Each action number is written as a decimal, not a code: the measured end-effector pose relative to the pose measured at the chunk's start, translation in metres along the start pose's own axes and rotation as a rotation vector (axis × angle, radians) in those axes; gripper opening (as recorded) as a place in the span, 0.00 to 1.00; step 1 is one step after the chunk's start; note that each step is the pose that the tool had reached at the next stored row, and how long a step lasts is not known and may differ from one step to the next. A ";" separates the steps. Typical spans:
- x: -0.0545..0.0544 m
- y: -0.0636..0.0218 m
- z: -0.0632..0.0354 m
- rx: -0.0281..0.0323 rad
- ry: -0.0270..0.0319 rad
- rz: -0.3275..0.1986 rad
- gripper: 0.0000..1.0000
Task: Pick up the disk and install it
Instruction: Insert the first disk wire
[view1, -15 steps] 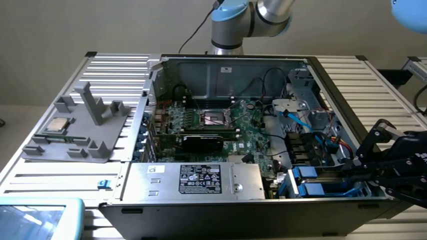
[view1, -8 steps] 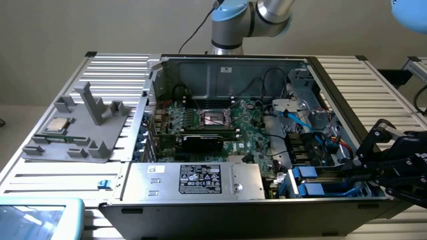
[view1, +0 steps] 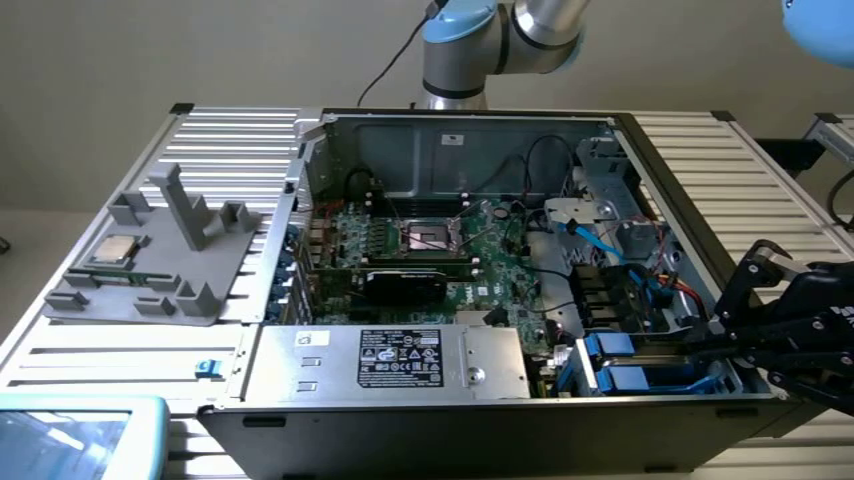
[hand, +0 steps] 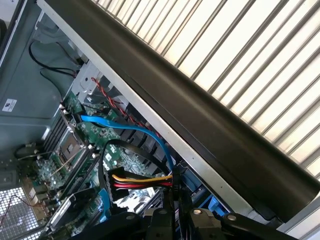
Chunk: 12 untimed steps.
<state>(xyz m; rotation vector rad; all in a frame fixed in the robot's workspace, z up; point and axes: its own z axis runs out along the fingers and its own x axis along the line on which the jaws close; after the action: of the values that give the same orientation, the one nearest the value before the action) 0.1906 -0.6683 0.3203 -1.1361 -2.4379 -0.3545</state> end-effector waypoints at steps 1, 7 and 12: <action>0.000 0.0000 0.0000 0.0000 0.0000 0.000 0.16; 0.000 0.0000 -0.0002 0.0001 -0.0001 0.000 0.16; 0.005 0.0005 -0.0088 -0.0043 -0.0045 -0.003 0.16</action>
<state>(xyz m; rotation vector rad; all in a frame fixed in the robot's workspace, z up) 0.1906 -0.6683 0.3303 -1.1369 -2.4438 -0.3585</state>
